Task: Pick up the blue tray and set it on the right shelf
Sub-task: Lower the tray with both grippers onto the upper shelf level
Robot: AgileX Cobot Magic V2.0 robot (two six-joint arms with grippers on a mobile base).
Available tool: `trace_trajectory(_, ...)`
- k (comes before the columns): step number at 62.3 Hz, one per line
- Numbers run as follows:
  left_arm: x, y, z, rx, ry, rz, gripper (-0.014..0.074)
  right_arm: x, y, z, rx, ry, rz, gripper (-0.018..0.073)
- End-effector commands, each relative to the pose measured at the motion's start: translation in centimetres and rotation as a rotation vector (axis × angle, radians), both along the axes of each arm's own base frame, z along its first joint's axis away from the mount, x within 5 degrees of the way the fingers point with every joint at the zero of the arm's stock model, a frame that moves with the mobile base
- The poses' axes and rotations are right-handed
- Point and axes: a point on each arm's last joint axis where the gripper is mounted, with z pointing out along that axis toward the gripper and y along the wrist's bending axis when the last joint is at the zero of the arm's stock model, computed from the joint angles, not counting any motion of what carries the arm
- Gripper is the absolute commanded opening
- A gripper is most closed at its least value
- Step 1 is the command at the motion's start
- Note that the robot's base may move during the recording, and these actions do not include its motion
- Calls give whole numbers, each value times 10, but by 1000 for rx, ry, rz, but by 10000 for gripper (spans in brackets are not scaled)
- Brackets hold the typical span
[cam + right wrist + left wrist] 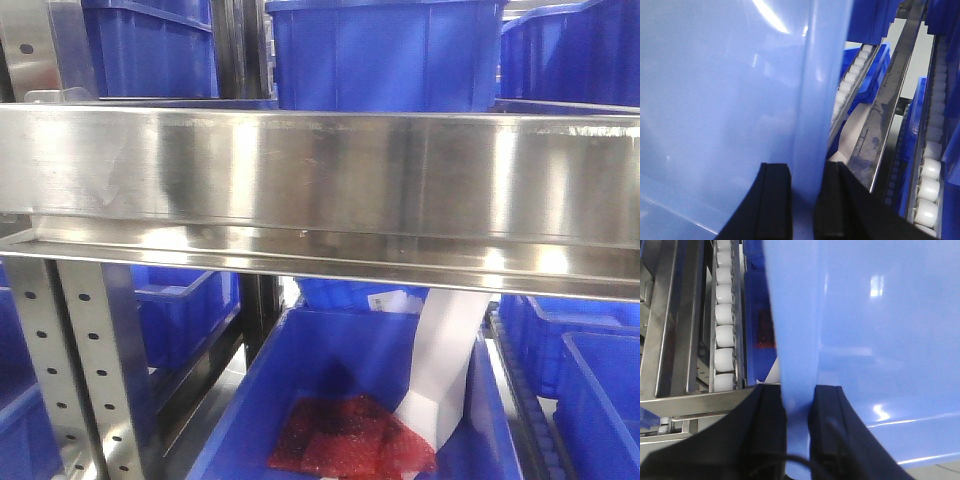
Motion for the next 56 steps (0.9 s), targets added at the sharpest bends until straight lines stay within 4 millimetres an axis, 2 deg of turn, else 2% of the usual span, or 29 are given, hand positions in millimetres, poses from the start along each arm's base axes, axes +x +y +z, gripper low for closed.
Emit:
trace_trajectory(1, -8, -2, 18, -106, -76, -64, -48, -2, 3, 21, 62, -153, 44, 59)
trace_trajectory(34, -3, -4, 22, -115, -134, -62, -48, 2, 8, 23, 89, -122, 58, 59)
trace_trajectory(47, 13, -3, 30, -95, -306, -2, -48, 34, 24, 40, 70, -77, 53, 59)
trace_trajectory(56, 38, -1, 28, -110, -306, 80, -48, 68, 41, 46, 26, 21, 42, 59)
